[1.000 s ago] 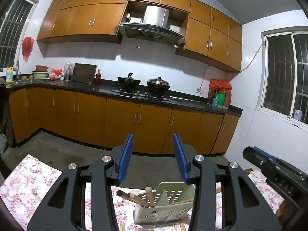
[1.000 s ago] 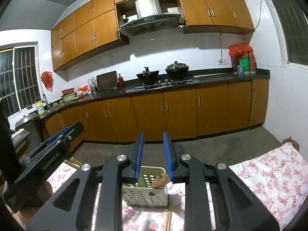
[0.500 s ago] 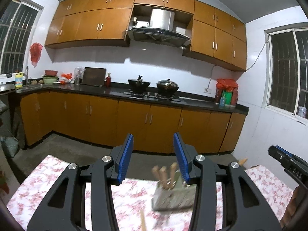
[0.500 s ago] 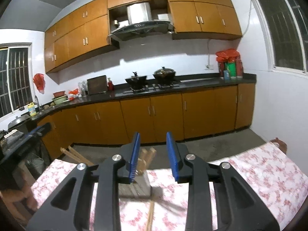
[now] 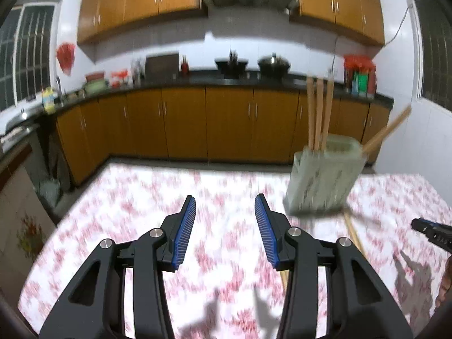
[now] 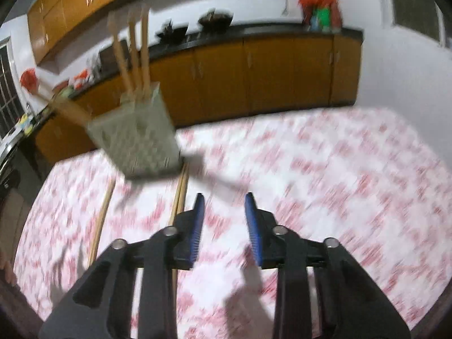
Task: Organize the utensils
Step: 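Lower both grippers to the tablecloth and close them on loose chopsticks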
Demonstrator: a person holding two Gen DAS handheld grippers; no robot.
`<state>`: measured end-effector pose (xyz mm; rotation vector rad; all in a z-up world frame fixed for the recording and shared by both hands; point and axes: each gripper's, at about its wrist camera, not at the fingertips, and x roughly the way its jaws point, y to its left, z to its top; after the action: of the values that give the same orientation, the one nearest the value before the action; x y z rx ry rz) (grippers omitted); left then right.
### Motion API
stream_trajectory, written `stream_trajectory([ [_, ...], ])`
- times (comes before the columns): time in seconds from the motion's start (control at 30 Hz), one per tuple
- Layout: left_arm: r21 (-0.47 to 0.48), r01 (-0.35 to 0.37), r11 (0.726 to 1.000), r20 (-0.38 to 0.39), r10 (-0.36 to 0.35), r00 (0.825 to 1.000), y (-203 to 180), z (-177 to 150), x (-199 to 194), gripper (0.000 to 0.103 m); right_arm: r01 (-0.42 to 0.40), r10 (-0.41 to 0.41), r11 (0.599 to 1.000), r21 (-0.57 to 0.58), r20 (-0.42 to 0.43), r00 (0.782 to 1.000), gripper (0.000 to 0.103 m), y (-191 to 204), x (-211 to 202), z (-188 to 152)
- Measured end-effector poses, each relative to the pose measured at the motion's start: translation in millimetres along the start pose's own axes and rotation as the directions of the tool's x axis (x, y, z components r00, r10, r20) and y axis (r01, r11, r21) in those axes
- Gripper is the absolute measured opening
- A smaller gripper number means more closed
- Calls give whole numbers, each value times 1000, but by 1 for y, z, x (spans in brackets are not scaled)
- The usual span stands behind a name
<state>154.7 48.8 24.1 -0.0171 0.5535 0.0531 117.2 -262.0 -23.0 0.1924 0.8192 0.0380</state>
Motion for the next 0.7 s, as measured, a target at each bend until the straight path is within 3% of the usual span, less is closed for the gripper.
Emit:
stream_trajectory([
  [0.17, -4, 74, 997, -133, -74, 988, -9, -32, 21, 45, -61, 58, 998, -25, -104, 993, 16, 21, 25, -32],
  [0.43, 47, 147, 988, -248, -131, 960, -33, -65, 35, 43, -83, 71, 994, -73, -153, 986, 16, 41, 42, -41],
  [0.57, 57, 157, 986, -272, -136, 953, -39, -72, 37, 43, -71, 54, 992, -108, -151, 987, 16, 45, 43, -46],
  [0.7, 58, 167, 984, -292, -143, 946, -41, -78, 40, 40, 21, -40, 992, -124, -146, 988, 2, 39, 45, -44],
])
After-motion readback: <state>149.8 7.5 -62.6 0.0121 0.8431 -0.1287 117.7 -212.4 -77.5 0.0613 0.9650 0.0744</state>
